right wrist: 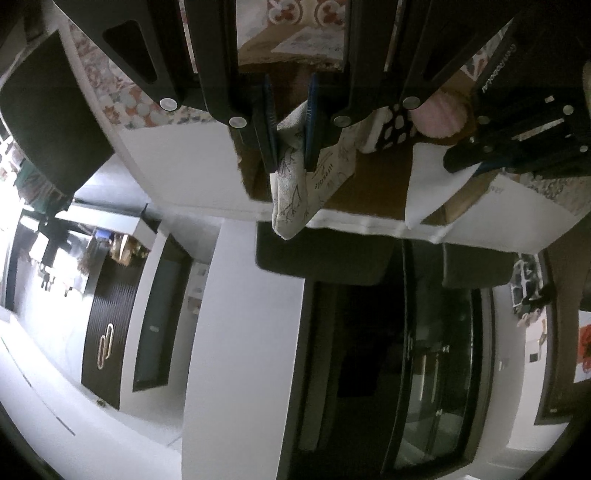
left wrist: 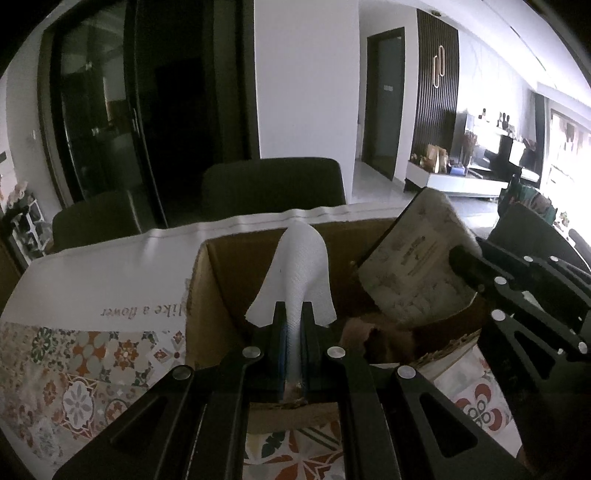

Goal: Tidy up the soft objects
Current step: 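Drop white cloth from left tool while right tool drops pouch into the box, then withdraw both open tools toward the pink hair tie and white serrated cloth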

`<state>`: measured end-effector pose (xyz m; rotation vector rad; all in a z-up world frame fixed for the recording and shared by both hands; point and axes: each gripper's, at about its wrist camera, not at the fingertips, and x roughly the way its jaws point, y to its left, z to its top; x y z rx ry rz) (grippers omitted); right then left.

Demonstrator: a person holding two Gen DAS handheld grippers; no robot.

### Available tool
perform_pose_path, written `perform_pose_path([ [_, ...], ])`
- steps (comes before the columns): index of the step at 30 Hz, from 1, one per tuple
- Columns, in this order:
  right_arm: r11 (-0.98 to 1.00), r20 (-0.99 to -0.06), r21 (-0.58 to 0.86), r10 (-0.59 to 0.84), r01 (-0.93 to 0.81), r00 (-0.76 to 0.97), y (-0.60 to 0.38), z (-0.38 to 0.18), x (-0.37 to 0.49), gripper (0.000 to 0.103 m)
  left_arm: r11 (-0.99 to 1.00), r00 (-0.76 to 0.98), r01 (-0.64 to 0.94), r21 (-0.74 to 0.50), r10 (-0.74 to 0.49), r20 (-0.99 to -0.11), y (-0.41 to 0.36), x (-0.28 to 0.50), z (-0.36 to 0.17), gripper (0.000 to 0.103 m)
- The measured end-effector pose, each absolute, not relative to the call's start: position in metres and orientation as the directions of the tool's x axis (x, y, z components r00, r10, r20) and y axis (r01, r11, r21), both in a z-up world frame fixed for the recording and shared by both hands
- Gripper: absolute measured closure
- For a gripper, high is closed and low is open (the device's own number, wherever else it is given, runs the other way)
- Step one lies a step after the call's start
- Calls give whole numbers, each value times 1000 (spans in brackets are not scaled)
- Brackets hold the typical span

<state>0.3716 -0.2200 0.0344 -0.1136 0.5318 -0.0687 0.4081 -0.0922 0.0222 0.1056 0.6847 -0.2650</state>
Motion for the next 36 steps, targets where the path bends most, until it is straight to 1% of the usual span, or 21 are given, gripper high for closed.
perform_pose_path([
  [5, 995, -552, -97, -69, 18, 831, -223, 21, 382, 88, 954, 713, 299, 6, -219, -666, -95, 411, 12, 94],
  [7, 996, -568, -84, -57, 11, 821, -227, 17, 384, 87, 950, 703, 312, 8, -225, -674, -97, 411, 10, 92],
  [10, 996, -573, -82, -60, 16, 818, -229, 16, 384, 85, 949, 704, 315, 12, -225, -674, -97, 409, 10, 83],
  [12, 996, -574, -82, -63, 19, 816, -231, 17, 384, 83, 949, 708, 315, 14, -225, -669, -97, 407, 11, 69],
  [14, 997, -575, -74, -58, 19, 816, -233, 18, 384, 73, 952, 719, 306, 18, -218, -660, -95, 403, 16, 61],
  [16, 997, -563, -63, -63, 34, 824, -235, 23, 379, 67, 954, 729, 298, 18, -215, -649, -93, 399, 20, 61],
  [18, 997, -552, -56, -72, 49, 831, -238, 27, 375, 66, 958, 741, 285, 12, -212, -637, -90, 393, 27, 55],
  [20, 997, -540, -46, -71, 55, 839, -239, 34, 368, 63, 963, 752, 270, 8, -205, -627, -87, 386, 33, 53],
  [27, 998, -517, -34, -66, 56, 853, -235, 49, 334, 63, 969, 766, 249, 2, -196, -612, -75, 353, 45, 49],
  [33, 999, -534, -10, -47, 50, 844, -229, 48, 308, 63, 976, 784, 218, 17, -164, -599, -66, 323, 45, 48],
  [36, 999, -551, 0, -42, 50, 834, -225, 40, 294, 63, 977, 775, 215, 13, -162, -611, -60, 312, 37, 48],
])
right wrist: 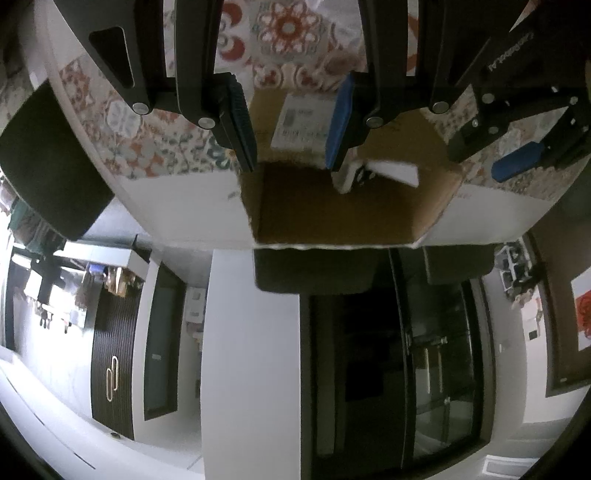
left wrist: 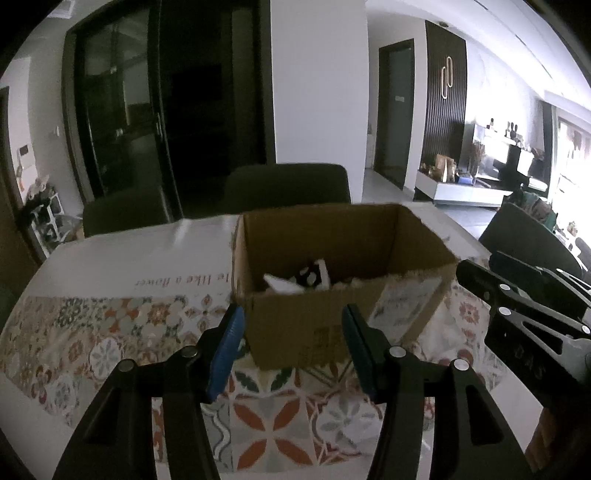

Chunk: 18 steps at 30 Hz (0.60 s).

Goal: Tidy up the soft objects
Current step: 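Withdraw both open tools toward the pink hair tie and white serrated cloth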

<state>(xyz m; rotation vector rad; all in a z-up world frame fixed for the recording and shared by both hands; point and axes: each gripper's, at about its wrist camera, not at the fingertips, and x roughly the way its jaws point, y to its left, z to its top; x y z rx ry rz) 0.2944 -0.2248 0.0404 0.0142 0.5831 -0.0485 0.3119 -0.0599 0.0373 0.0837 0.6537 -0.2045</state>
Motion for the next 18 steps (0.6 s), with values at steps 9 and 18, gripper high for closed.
perform_pose_path([
  [9, 999, -633, 46, 7, 29, 775, -216, 2, 264, 63, 979, 734, 204, 9, -147, -663, -48, 279, 8, 48],
  [18, 997, -716, 82, 50, 12, 697, -211, -37, 247, 63, 979, 695, 201, 28, -123, -708, -49, 262, -19, 48],
])
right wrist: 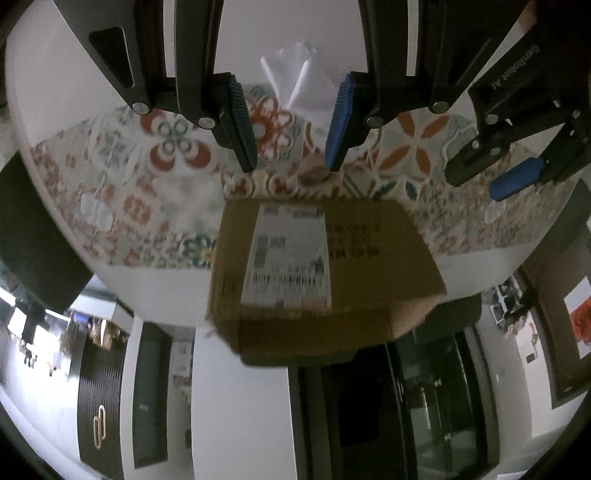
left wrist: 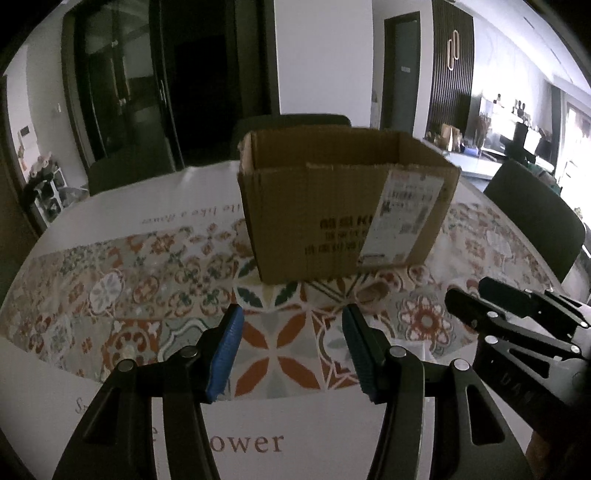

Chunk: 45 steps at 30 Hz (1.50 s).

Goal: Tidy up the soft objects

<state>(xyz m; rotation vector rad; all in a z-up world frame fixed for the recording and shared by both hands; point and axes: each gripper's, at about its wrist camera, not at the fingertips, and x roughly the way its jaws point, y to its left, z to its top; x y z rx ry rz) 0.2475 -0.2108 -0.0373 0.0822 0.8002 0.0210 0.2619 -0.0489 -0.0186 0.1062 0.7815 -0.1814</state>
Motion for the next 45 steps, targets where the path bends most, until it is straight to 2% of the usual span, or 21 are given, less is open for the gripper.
perform_pose_path([
  [10, 994, -792, 111, 86, 4, 604, -205, -78, 251, 63, 973, 656, 228, 36, -126, -744, -49, 270, -46, 48],
  [22, 993, -833, 114, 92, 7, 546, -193, -105, 260, 63, 933, 604, 356, 46, -192, -774, -54, 289, -66, 48],
  [38, 995, -845, 98, 72, 21, 530, -188, -121, 265, 64, 802, 462, 596, -53, -396, -794, -93, 324, -91, 48],
  [45, 996, -839, 86, 57, 28, 540, -189, -121, 266, 69, 765, 420, 641, -65, -420, -804, -115, 340, -104, 48],
])
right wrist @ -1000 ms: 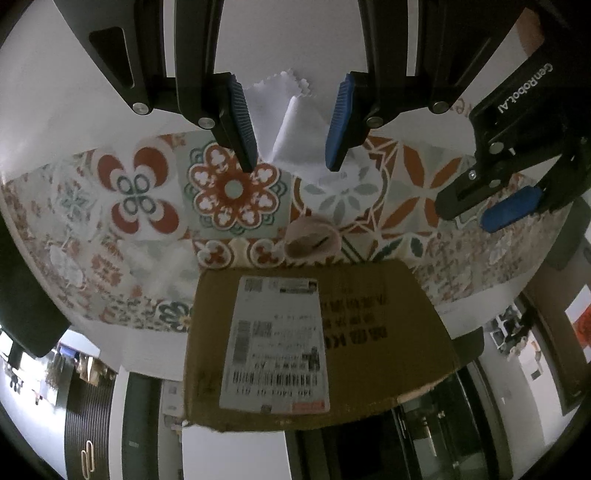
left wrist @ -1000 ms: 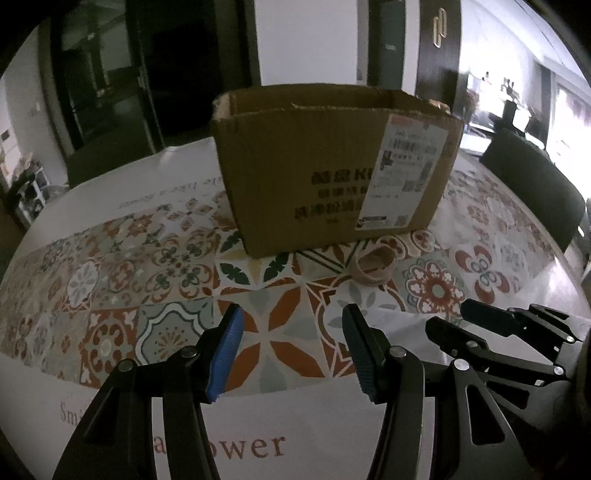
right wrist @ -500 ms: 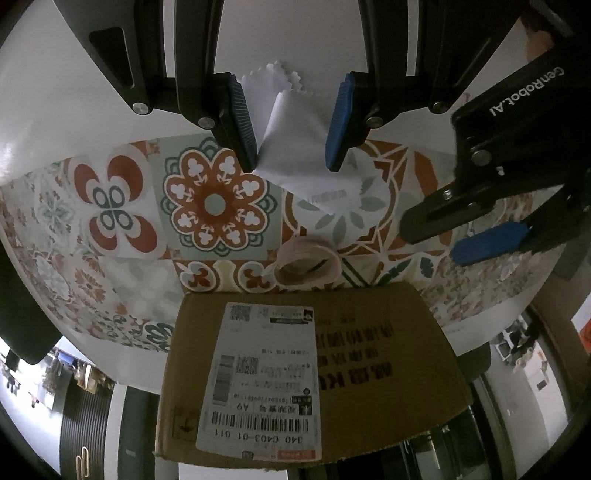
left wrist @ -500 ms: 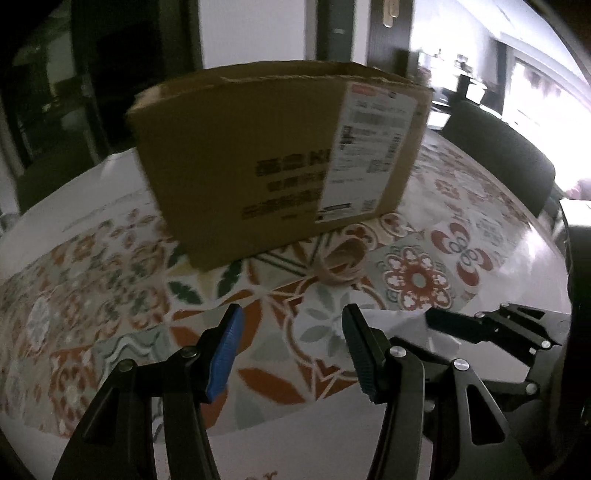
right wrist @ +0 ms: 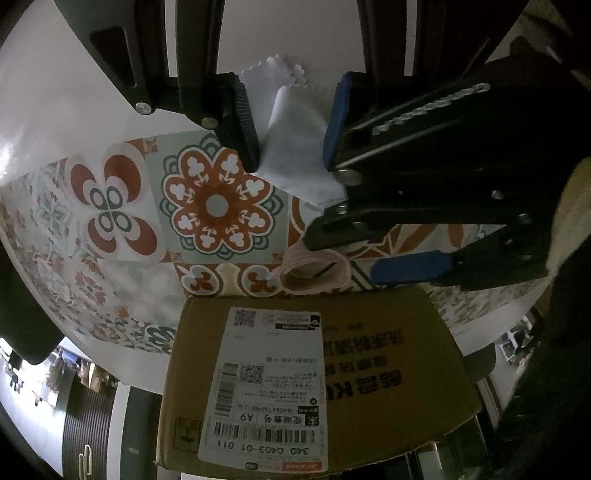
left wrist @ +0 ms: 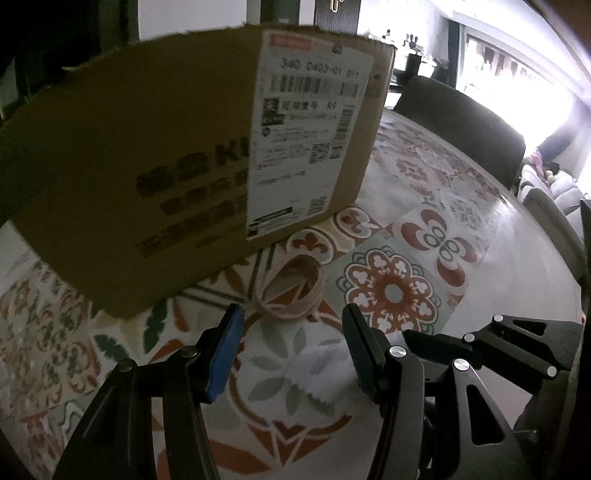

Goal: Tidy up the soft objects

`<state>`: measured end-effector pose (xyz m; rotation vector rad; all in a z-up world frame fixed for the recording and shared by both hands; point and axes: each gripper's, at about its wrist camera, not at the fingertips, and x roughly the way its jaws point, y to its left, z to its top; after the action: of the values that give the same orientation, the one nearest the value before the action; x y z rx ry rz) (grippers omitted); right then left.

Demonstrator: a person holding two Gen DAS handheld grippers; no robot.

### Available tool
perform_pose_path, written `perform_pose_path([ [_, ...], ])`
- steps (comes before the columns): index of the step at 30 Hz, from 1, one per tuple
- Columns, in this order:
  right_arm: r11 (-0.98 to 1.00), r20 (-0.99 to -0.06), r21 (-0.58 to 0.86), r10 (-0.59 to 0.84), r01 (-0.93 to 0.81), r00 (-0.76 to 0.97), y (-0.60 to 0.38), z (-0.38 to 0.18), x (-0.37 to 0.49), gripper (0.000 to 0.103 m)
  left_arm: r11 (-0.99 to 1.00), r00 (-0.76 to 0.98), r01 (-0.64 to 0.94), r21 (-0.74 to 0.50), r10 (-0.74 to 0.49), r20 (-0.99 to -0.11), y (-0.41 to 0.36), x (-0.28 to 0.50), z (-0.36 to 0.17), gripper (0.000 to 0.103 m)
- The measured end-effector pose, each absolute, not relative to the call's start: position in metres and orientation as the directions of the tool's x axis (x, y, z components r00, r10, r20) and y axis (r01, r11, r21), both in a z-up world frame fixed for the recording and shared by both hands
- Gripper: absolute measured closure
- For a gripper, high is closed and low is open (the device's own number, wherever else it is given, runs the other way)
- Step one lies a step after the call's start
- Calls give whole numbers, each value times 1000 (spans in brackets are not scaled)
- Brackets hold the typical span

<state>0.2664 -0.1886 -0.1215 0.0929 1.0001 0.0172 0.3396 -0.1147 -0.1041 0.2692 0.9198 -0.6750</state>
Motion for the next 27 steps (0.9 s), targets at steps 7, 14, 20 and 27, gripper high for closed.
perform_pose_path([
  [7, 997, -835, 64, 24, 53, 549, -197, -122, 274, 88, 763, 403, 642, -76, -420, -813, -126, 352, -115, 51],
  [14, 995, -835, 77, 27, 68, 549, -201, -122, 277, 91, 787, 423, 615, -50, -383, -821, -126, 355, -119, 90],
  [20, 991, -834, 104, 40, 86, 550, -207, -122, 275, 93, 803, 440, 595, -42, -369, -819, -122, 349, -115, 95],
  [27, 990, -825, 112, 45, 84, 563, -212, -118, 270, 94, 851, 490, 524, -41, -340, -803, -102, 330, -96, 95],
])
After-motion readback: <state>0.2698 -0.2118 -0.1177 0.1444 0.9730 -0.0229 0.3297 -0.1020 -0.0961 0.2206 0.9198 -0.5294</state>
